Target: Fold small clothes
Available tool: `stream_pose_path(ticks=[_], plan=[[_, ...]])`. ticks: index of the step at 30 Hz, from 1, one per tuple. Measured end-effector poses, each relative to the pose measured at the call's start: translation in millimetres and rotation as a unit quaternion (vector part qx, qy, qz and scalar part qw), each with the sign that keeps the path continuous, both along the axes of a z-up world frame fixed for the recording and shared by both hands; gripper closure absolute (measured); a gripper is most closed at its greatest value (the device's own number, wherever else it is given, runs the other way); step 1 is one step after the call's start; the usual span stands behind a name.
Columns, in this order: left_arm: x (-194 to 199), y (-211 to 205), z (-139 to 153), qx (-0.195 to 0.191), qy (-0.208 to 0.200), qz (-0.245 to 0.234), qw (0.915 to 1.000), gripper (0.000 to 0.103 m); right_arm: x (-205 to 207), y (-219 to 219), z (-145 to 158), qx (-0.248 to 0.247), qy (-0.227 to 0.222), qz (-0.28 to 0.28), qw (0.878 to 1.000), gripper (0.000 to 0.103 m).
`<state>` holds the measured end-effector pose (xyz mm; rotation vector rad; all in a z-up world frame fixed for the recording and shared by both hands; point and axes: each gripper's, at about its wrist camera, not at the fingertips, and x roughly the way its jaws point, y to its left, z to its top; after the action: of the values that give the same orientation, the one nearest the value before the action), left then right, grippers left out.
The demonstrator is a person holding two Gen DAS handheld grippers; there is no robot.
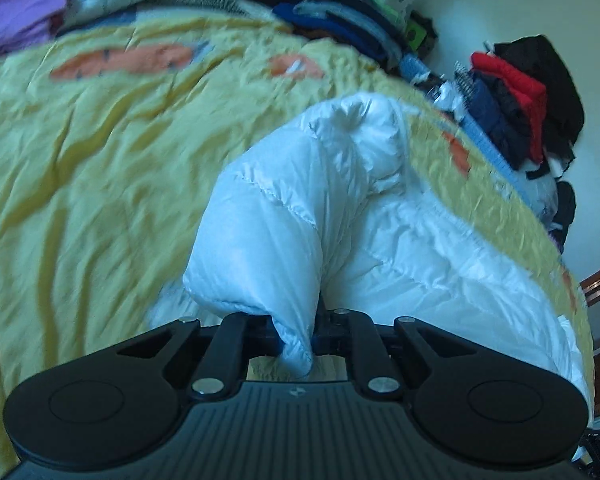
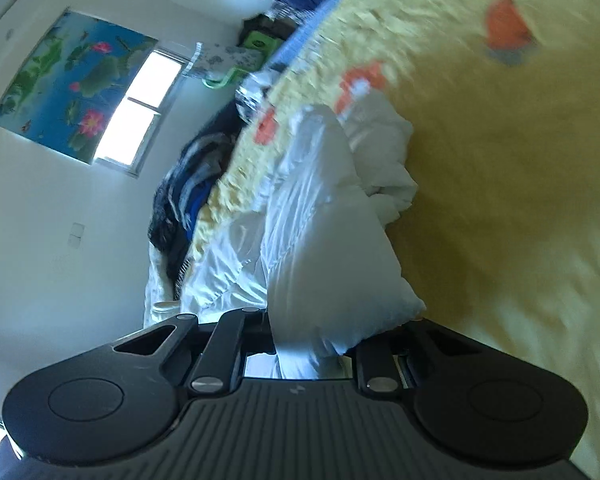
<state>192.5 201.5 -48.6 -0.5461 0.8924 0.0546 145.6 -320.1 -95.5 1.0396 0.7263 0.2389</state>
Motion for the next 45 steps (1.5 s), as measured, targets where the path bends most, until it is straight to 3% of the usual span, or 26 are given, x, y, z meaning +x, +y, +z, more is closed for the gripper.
stream_pose_path(ticks=[4, 7, 15, 17, 19, 20, 23, 26, 28, 31, 38, 45], plan=[[-7.7, -1.7, -12.9, -0.003, 0.016, 0.006, 0.9999, 0.092, -11.9, -0.6, -18.3, 0.021, 0.015, -0.012, 1.000, 0.083], [-4.1, -10.4, -15.4, 0.023, 0.018, 0.002, 0.9996, 0.092, -8.0, 3.3, -26.9, 0.009, 0.015, -0.014, 1.000, 0.083], [-3.5, -17.2, -19.5, 0.042, 0.017, -0.006, 0.9990, 0.092, -2.0, 4.5, -44.2, 0.007, 0.027, -0.017, 0.999, 0.081], [-3.5, -16.3, -20.1, 0.043, 0.017, -0.008, 0.9989, 0.092, -4.2, 1.4, -45.5, 0.016, 0.033, -0.016, 0.999, 0.075], [-3.8, -14.7, -20.3, 0.041, 0.018, -0.009, 0.9990, 0.089, -6.7, -1.2, -43.9, 0.013, 0.048, -0.014, 0.999, 0.057], [-3.8, -13.8, -20.7, 0.040, 0.020, -0.010, 0.9989, 0.088, -9.6, -3.6, -42.2, 0.013, 0.046, -0.018, 0.999, 0.055], [-9.7, -5.0, -17.1, 0.038, 0.016, -0.006, 0.9992, 0.075, -23.5, -19.3, -34.3, 0.011, 0.034, -0.042, 0.998, 0.047], [-24.3, 8.9, -5.5, 0.056, -0.003, -0.005, 0.9984, 0.058, -40.8, -48.8, -21.9, 0.006, 0.022, -0.090, 0.996, 0.046], [-31.4, 16.3, 3.0, 0.091, -0.005, -0.001, 0.9958, 0.034, -47.7, -64.6, -7.4, -0.023, 0.003, -0.119, 0.993, 0.046], [-38.4, 24.6, 18.7, 0.159, -0.025, 0.012, 0.9870, 0.036, -48.5, -79.3, 21.7, -0.071, -0.037, -0.139, 0.987, 0.044], [-29.5, 39.0, 44.7, 0.177, -0.048, 0.040, 0.9823, 0.036, -6.6, -60.3, 57.0, -0.106, -0.086, -0.100, 0.986, 0.042], [13.9, -12.5, 59.7, 0.188, -0.093, -0.009, 0.9777, 0.036, 55.3, 8.2, 71.5, -0.202, -0.087, 0.001, 0.976, 0.041]])
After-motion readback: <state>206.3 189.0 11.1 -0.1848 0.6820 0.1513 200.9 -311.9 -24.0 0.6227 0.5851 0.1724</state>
